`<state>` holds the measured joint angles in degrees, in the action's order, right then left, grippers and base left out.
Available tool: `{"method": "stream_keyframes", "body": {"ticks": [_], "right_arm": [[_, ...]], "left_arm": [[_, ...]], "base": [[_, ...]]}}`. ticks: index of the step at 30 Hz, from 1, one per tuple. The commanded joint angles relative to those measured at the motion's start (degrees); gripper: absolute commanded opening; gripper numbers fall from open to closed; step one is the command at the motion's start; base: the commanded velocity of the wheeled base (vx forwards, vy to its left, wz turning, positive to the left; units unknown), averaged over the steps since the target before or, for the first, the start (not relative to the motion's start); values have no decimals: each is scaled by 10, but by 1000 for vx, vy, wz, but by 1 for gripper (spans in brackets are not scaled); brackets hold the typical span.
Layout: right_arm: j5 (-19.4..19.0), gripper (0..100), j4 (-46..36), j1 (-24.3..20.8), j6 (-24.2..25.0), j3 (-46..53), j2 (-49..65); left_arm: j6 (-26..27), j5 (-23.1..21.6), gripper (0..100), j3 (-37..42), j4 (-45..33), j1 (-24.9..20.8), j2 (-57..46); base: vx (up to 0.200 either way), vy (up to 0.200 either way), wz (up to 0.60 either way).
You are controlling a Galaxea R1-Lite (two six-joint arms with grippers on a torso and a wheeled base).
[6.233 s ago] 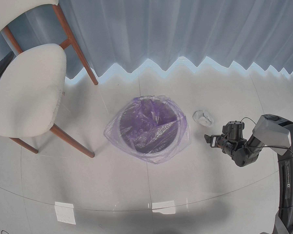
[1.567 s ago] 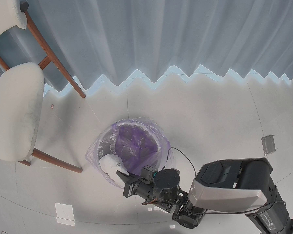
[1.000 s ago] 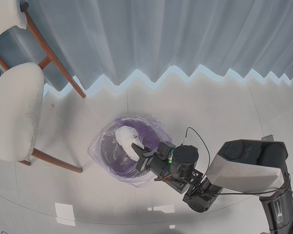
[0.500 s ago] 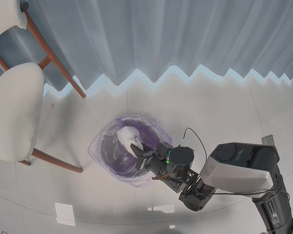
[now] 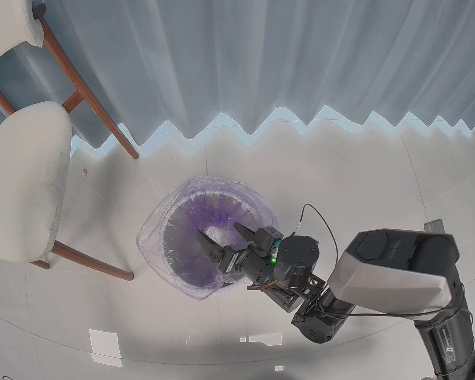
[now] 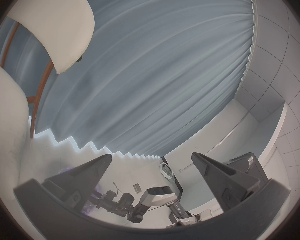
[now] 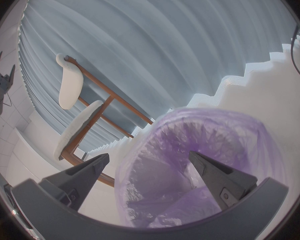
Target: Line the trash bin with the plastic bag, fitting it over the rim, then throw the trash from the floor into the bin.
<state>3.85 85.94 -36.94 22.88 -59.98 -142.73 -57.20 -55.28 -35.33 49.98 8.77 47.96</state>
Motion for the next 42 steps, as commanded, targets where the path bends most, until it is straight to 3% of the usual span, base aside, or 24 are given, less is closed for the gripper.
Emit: {"method": "stream_keyframes", "body": {"ticks": [1,11,20,22,25,31,37,38,42], "right_arm": [[2,100,0,-2,1,47,91],[13,100,-68,6,-4,324,366],[65,100,-82,18,-37,456,386],[95,100,-80,12,-58,482,377],[105,100,-76,9,-67,501,383],[132,100,-68,6,-104,595,517],[157,100,-169,20,-108,599,710],[159,100,-221,29,-110,599,779],[164,100,-318,63,-128,598,910]], "left_arm": [[0,0,100,0,0,0,0],[0,-1,100,0,0,-1,-1],[1,-8,100,3,-1,-2,-1],[4,-33,100,13,3,-1,-2],[4,-50,100,18,3,0,-18],[-1,-75,100,30,-13,18,-74],[0,-106,100,76,-51,86,-176],[-1,-130,100,109,-61,105,-225],[-2,-179,100,173,-78,111,-319]], "base": [[0,0,0],[0,0,0],[0,0,0],[0,0,0],[0,0,0],[0,0,0],[0,0,0],[0,0,0],[0,0,0]]}}
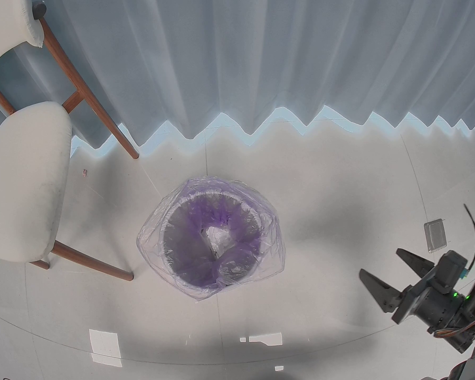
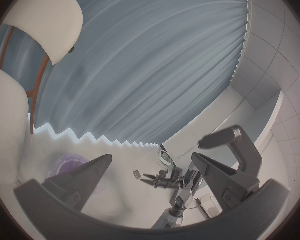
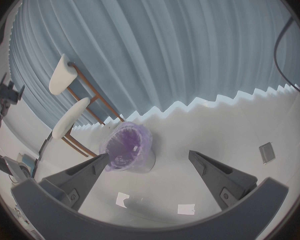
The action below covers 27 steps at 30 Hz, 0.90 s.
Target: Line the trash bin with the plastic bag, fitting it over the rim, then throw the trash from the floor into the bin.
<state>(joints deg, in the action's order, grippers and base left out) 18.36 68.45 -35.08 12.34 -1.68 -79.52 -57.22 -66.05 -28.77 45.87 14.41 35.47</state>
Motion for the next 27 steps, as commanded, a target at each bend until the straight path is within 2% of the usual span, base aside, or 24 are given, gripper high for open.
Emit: {"method": "stream_keyframes", "body": {"ticks": [1,2,4,5,9,11,13,16,18,20,21,22,23,26,27], "right_arm": [[20,100,-205,78,-48,10,351],[20,100,-220,85,-51,9,367],[20,100,-329,130,-61,11,460],[20,100,-348,137,-63,11,474],[19,100,-530,219,-77,8,617],[17,100,-584,259,-89,8,678],[10,100,-631,294,-101,10,737],[9,100,-648,297,-81,14,739],[9,100,-650,297,-64,14,738],[6,100,-651,297,-67,14,738],[-10,100,-651,297,-69,14,738],[-29,100,-651,297,-69,14,738],[-58,100,-652,297,-69,14,738],[-147,100,-651,297,-79,14,738],[-169,100,-651,297,-82,14,738]], "left_arm": [[-3,-125,100,141,-50,48,-246],[-4,-140,100,147,-54,48,-255],[-18,-226,100,178,-88,48,-300],[-24,-238,100,180,-93,48,-306],[-72,-240,100,192,-133,19,-330],[-83,-240,100,197,-136,20,-330],[-86,-240,100,213,-134,20,-330],[-93,-240,100,214,-131,19,-330],[-136,-240,100,187,-132,19,-330],[-215,-240,100,148,-132,18,-326],[-258,-240,100,124,-131,11,-315],[-272,-240,100,111,-131,-2,-304],[-279,-240,100,96,-132,-36,-284],[-284,-240,100,71,-135,-189,-234],[-282,-240,100,76,-136,-221,-234]], "base": [[0,0,0],[0,0,0],[0,0,0],[0,0,0],[0,0,0],[0,0,0],[0,0,0],[0,0,0],[0,0,0],[0,0,0],[0,0,0],[0,0,0],[0,0,0],[0,0,0],[0,0,0]]}}
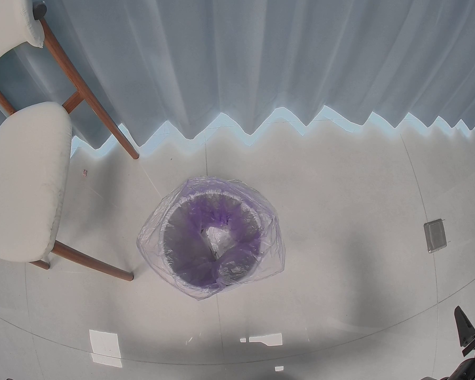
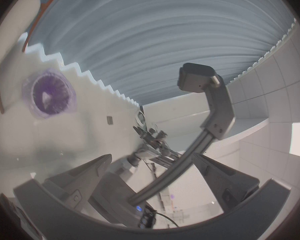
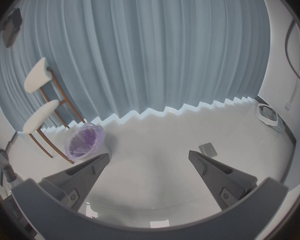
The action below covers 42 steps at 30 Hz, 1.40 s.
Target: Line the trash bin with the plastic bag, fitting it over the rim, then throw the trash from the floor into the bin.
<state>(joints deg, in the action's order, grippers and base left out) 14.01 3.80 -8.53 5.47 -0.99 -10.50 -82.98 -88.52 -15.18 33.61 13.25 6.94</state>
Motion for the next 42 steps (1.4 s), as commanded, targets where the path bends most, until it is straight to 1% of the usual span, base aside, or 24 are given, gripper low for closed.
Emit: {"method": "stream_keyframes", "body": {"ticks": [1,5,9,12,15,17,20,21,22,25,27,28,30,31,32,33,34,35,36,37,38,39,40,42], "right_arm": [[-131,100,-5,32,-13,7,48],[-127,100,-4,32,-4,7,48],[-87,100,-5,33,-6,7,47],[-83,100,-6,33,-17,7,48],[-88,100,-16,59,-25,5,49],[-123,100,-18,66,-26,5,65],[-215,100,-20,84,-20,3,105],[-215,100,-20,84,-20,3,105],[-232,100,-19,86,-22,4,105],[-196,100,-17,86,-14,4,105],[-196,100,-17,86,-14,4,105],[-155,100,-14,86,-5,5,105],[-118,100,-13,86,-3,5,105],[-115,100,-13,86,-3,5,105],[-74,100,-8,86,-12,6,105],[-71,100,-8,86,-13,6,105],[-31,100,-6,86,-38,6,105],[-28,100,-6,86,-49,6,105],[-28,100,-6,86,-49,6,105],[-32,100,-7,86,-55,6,105],[-32,100,-7,86,-55,6,105],[-82,100,-13,86,-30,5,105],[-82,100,-13,86,-30,5,105],[-180,100,-13,86,32,4,105]], "left_arm": [[-24,-15,100,-56,-14,-214,49],[-16,-15,100,11,15,-201,-26],[-15,-10,100,75,163,-196,-15],[-13,20,100,86,200,-188,-15],[-3,63,100,107,232,-109,-51],[26,103,100,131,257,-126,-53],[56,150,100,152,262,-131,-67],[56,150,100,152,262,-131,-67],[61,187,100,152,247,-131,-68],[80,295,100,152,220,-131,-68],[80,295,100,152,220,-131,-68],[127,434,100,152,144,-131,-68],[215,533,100,152,66,-131,-68],[224,539,100,152,60,-131,-68],[353,616,100,152,-18,-131,-68],[365,623,100,152,-25,-131,-68],[514,713,100,152,-103,-131,-68],[573,750,100,152,-130,-132,-68],[573,750,100,152,-130,-132,-68],[651,799,100,152,-159,-132,-68],[651,799,100,152,-159,-132,-68],[704,814,100,152,-167,-132,-68],[704,814,100,152,-167,-132,-68],[758,817,100,152,-185,-131,-68]], "base": [[0,0,0],[0,0,0],[0,0,0],[0,0,0],[0,0,0],[0,0,0],[0,0,0],[0,0,0],[0,0,0],[0,0,0],[0,0,0],[0,0,0],[0,0,0],[0,0,0],[0,0,0],[0,0,0],[0,0,0],[0,0,0],[0,0,0],[0,0,0],[0,0,0],[0,0,0],[0,0,0],[0,0,0]]}}
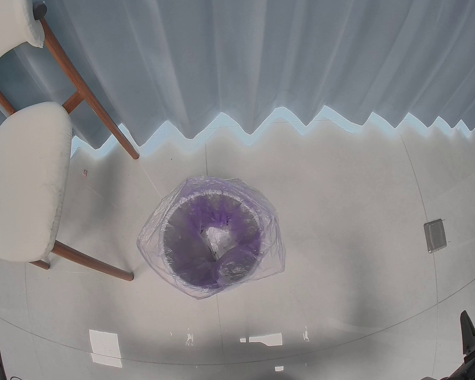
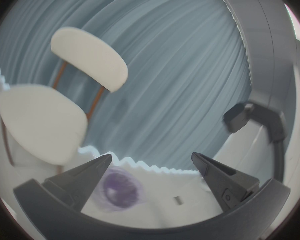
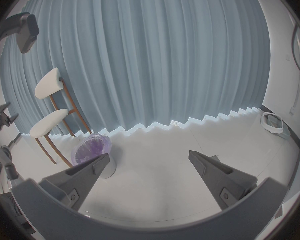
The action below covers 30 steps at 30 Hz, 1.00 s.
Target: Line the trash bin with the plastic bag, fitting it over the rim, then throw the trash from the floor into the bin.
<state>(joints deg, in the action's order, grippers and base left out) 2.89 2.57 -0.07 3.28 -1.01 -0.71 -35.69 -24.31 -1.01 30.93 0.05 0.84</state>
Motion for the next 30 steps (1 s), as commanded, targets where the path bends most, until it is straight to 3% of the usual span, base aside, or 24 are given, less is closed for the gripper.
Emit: {"method": "stream_keyframes", "body": {"ticks": [1,5,9,12,13,14,16,19,21,22,25,28,30], "right_arm": [[-72,100,0,2,60,4,7],[-171,100,11,2,52,7,7],[-167,100,8,2,51,6,4],[14,100,-18,18,9,-1,-37],[48,100,-20,24,8,0,-40],[48,100,-20,24,8,0,-40],[42,100,-23,24,-8,0,-37],[21,100,-24,2,-6,0,-35],[-30,100,-29,-8,-26,7,-14],[-57,100,-28,-6,-42,8,0],[-48,100,-26,-1,-37,10,7],[-41,100,-25,-1,-30,10,7],[-40,100,-27,-1,-32,10,7]], "left_arm": [[288,175,100,10,-162,0,-8],[346,203,100,10,-249,1,-8],[354,208,100,10,-290,1,-8],[356,255,100,10,-302,1,-8],[356,276,100,10,-304,1,-8],[356,276,100,10,-304,1,-8],[356,396,100,10,-307,1,-8],[357,457,100,10,-308,0,-8],[376,445,100,10,-307,1,-8],[404,417,100,10,-304,1,-8],[439,361,100,10,-301,0,-8],[440,344,100,10,-300,0,-8],[443,294,100,10,-301,0,-8]], "base": [[0,0,0],[0,0,0],[0,0,0],[0,0,0],[0,0,0],[0,0,0],[0,0,0],[0,0,0],[0,0,0],[0,0,0],[0,0,0],[0,0,0],[0,0,0]]}}
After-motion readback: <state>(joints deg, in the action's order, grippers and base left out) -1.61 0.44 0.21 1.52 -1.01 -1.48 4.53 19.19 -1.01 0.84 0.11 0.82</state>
